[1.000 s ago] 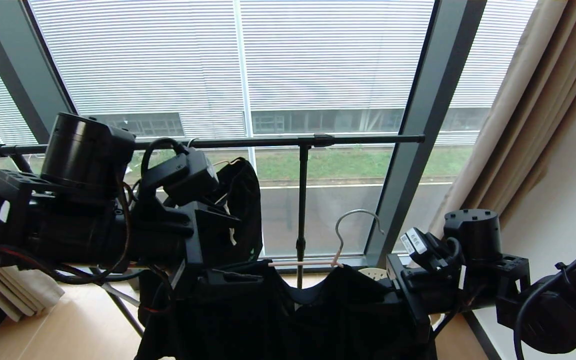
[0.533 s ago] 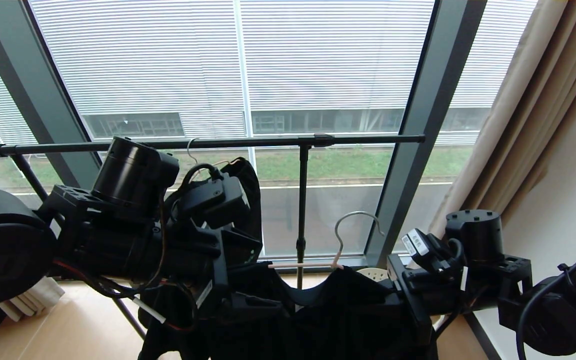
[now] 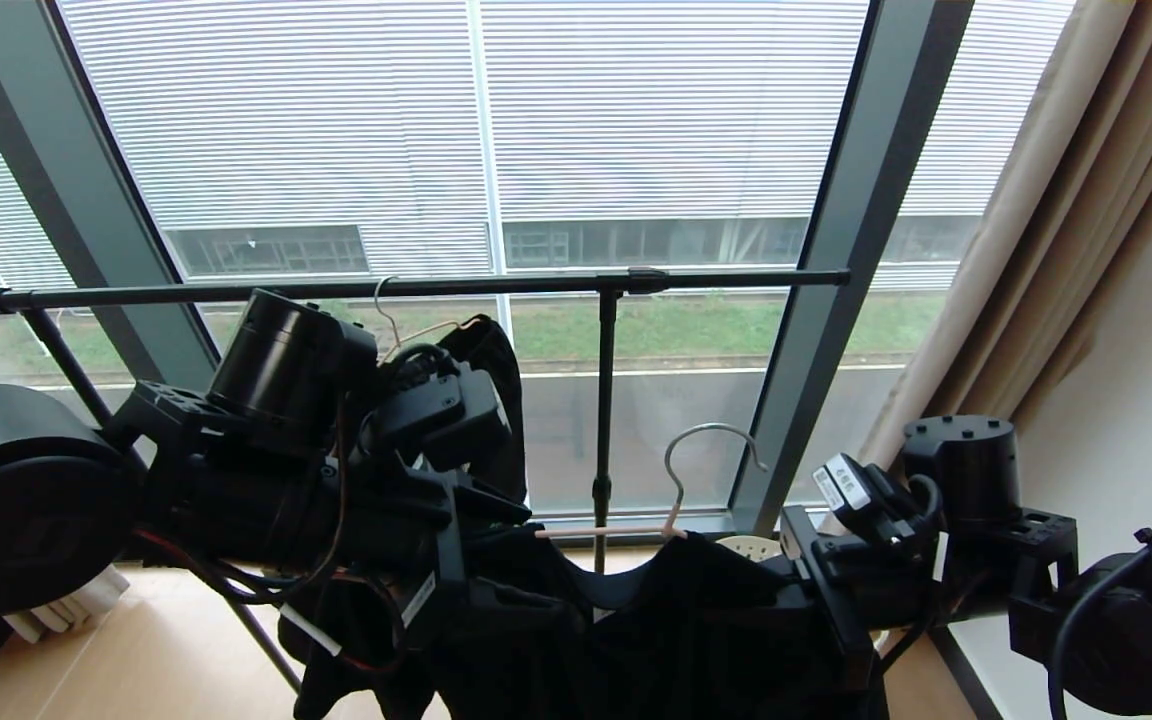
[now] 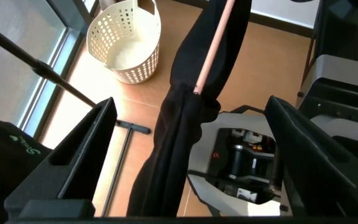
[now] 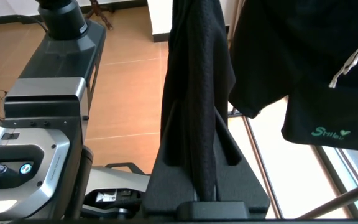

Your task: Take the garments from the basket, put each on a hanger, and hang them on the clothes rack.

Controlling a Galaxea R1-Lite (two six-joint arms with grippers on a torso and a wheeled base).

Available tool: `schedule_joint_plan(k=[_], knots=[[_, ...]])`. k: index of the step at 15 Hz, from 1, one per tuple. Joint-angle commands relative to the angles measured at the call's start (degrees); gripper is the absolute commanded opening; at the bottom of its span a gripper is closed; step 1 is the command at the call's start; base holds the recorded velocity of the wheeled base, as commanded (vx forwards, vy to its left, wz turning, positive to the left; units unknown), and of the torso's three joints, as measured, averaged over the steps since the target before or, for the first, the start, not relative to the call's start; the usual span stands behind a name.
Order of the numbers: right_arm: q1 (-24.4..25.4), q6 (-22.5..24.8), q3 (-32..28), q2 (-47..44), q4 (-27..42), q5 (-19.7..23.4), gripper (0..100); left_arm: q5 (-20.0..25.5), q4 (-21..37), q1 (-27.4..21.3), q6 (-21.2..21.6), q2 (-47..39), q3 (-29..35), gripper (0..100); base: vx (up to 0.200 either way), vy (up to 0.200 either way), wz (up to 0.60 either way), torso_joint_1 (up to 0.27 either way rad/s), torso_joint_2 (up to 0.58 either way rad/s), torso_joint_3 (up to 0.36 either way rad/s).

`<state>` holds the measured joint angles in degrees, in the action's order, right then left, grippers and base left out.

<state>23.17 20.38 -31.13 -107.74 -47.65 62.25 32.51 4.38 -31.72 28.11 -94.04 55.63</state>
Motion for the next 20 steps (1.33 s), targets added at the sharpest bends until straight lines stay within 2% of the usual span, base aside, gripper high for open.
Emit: schedule_joint_plan(k=[1, 10, 11, 13, 15, 20], knots=[[0.0, 0.0, 0.0, 0.2, -0.2, 0.1, 0, 0.0, 0.0, 0.0, 0.2, 0.1, -0.1, 0, 0.0, 0.0, 0.0, 0.0, 0.0, 0.0], [-0.1, -0.8, -0.2, -0.3, -0.4, 0.0, 0, 0.0, -0.2, 0.2, 0.2, 0.8, -1.3, 0, 0.0, 0.0, 0.0, 0.0, 0.0, 0.0], [-0.2, -0.8, -0.6, -0.3, -0.3, -0.1, 100, 0.0, -0.2, 0.3, 0.2, 1.1, -1.3, 0, 0.0, 0.0, 0.0, 0.0, 0.0, 0.0], [-2.1, -0.3, -0.9, -0.5, -0.9, -0.1, 100, 0.0, -0.2, 1.4, -0.1, 3.8, -2.5, 0, 0.0, 0.0, 0.0, 0.0, 0.0, 0.0], [-5.4, 0.0, -1.1, -0.6, -4.2, 0.1, 100, 0.0, -0.2, 2.6, -0.2, 6.6, -4.8, 0, 0.0, 0.0, 0.0, 0.0, 0.0, 0.0], [-6.6, 0.0, -1.3, -0.6, -5.5, -0.1, 100, -0.1, -1.2, 6.7, -0.3, 17.0, -11.3, 0, 0.0, 0.0, 0.0, 0.0, 0.0, 0.0]])
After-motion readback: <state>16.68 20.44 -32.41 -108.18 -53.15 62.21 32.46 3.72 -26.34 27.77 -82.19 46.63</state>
